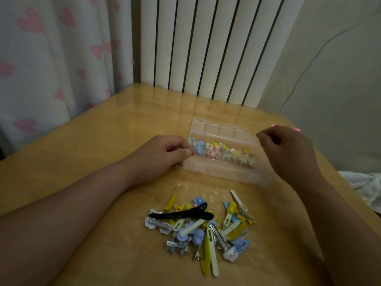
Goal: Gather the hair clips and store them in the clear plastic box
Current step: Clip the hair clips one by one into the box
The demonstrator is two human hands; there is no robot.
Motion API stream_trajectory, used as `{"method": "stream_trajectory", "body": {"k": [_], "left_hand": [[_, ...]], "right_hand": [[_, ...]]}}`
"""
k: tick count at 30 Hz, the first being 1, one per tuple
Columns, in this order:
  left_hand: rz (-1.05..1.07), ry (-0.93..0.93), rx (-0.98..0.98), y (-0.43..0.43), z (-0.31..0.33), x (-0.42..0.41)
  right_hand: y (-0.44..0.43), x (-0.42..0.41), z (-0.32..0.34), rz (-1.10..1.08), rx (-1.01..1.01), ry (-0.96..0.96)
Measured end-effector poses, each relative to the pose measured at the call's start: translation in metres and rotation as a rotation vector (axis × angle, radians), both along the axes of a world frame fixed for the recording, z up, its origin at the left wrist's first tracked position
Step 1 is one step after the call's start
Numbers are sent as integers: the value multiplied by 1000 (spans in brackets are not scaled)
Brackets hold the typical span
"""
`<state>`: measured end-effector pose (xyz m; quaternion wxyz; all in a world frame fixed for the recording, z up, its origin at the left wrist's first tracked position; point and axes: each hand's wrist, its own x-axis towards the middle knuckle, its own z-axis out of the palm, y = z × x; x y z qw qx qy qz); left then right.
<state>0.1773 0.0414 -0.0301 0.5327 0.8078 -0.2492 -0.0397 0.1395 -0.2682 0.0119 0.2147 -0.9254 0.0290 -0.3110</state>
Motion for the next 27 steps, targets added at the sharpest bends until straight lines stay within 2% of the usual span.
{"method": "stream_trajectory", "body": {"k": [3, 8, 10, 12, 19, 27], "left_hand": [[1, 0, -5, 0, 0, 0], [-8, -9, 0, 1, -1, 0], [-13, -12, -3, 1, -1, 1], [-13, -16, -2, 1, -1, 1], [-6, -23, 16, 2, -1, 2], [-4, -24, 6, 1, -1, 1]], "right_hand": [[33, -27, 13, 250, -16, 66], [78, -52, 19, 576, -271, 596], [83, -55, 17, 656, -376, 726], [86, -56, 15, 692, -421, 726], [88, -51, 11, 697, -382, 725], [93, -50, 4, 642, -391, 632]]}}
